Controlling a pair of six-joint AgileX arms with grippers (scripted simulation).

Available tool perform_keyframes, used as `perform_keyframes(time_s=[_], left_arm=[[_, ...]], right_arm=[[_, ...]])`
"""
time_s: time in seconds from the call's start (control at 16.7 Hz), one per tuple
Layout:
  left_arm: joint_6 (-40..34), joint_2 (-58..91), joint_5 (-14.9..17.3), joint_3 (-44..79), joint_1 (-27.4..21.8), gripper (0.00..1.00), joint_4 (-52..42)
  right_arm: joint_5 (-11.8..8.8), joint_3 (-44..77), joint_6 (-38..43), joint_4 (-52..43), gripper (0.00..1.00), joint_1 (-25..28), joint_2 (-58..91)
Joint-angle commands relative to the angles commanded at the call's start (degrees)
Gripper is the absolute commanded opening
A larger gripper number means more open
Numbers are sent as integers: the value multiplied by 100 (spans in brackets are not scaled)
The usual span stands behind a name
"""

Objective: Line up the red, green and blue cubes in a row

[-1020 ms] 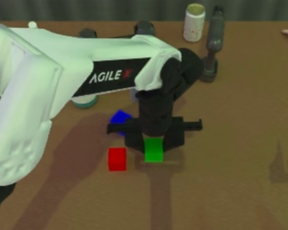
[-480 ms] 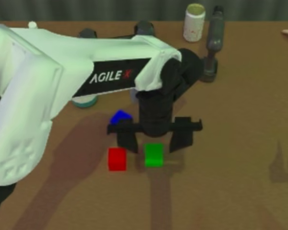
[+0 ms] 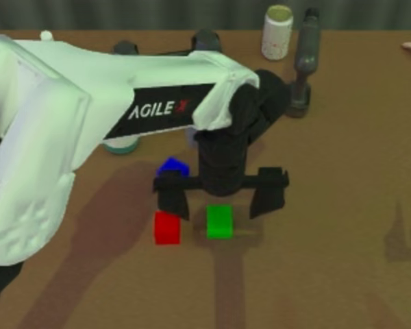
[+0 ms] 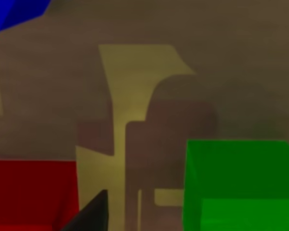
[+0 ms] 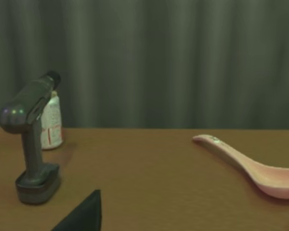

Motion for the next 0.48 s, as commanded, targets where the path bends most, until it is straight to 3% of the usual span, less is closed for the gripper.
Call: perform_keyframes(time_s=[0.18, 0.48], left_arm=[[0, -28, -3, 90, 8, 100, -101], [-26, -274, -5, 759, 77, 100, -1078]], right_arm=[[0, 0, 0, 0, 100, 0, 0], [0, 0, 0, 0, 100, 0, 0]])
